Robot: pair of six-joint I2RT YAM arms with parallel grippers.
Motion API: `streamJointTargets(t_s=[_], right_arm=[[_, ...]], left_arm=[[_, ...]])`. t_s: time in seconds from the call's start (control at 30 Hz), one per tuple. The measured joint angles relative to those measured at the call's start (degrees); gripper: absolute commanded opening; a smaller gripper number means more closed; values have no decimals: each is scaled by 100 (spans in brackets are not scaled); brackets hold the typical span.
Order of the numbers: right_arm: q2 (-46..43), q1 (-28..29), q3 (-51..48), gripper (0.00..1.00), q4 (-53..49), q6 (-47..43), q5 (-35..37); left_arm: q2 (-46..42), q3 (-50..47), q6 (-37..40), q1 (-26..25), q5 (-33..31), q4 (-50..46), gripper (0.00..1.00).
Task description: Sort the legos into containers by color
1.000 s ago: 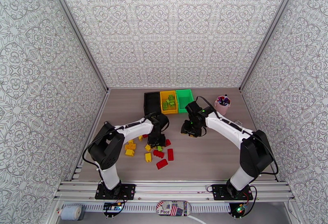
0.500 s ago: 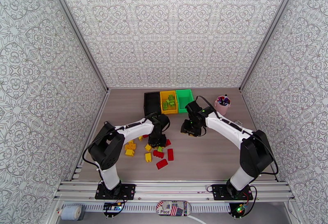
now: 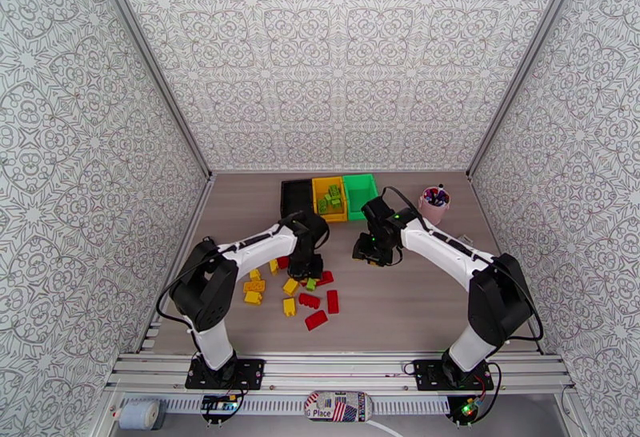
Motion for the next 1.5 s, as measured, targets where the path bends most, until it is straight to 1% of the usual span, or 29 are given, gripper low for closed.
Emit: streamJointTargets(t_s=[0.23,0.4,0.7,0.97,1.5], right_arm=[[0,-11,0,43,-2,2,0],[0,-11,0,42,-2,46,2],[-216,-66,-199,42,11,149,50],[-424,-188,-343,42,-39,149,142],[-509,-269,-343,42,-114,146,179]], left_arm=[[-122,232,94,323,186,-48,25],[-129,472,138,634,461,-55,25],[87,1237,131,1080,992,48,24],[531,1729,94,1285,1320,190,23],[870,2221,-249,1663,1703,603,23]])
